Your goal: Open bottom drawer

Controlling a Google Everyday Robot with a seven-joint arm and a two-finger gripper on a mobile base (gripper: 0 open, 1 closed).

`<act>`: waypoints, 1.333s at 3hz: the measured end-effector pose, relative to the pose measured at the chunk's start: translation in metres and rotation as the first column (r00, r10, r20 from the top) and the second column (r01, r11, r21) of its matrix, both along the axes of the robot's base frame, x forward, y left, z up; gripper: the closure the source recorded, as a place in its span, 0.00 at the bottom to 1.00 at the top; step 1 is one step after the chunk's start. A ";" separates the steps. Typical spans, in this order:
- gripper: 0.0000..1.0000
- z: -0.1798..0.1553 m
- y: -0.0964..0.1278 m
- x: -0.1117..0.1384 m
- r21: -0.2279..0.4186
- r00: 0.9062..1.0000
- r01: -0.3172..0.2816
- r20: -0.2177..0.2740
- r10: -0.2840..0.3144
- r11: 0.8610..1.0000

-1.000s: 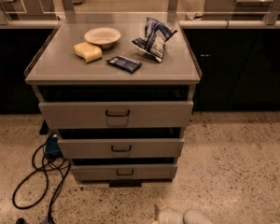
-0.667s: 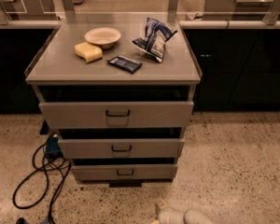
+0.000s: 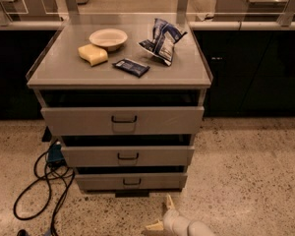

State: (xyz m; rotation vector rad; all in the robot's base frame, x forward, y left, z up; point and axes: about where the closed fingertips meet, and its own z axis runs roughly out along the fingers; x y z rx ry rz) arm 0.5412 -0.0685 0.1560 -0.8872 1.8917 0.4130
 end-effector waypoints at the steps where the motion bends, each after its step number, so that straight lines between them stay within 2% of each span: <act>1: 0.00 0.047 0.003 0.044 -0.042 0.986 0.053 0.163 -0.045 0.998; 2: 0.00 0.063 0.007 0.057 -0.045 0.977 0.064 0.207 -0.054 0.997; 3: 0.00 0.063 0.007 0.057 -0.045 0.977 0.064 0.207 -0.054 0.997; 4: 0.00 0.059 0.001 0.062 -0.080 0.982 0.061 0.183 -0.045 0.995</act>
Offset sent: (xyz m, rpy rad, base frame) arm 0.0476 0.0035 0.0513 -0.0508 -0.1778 -0.0539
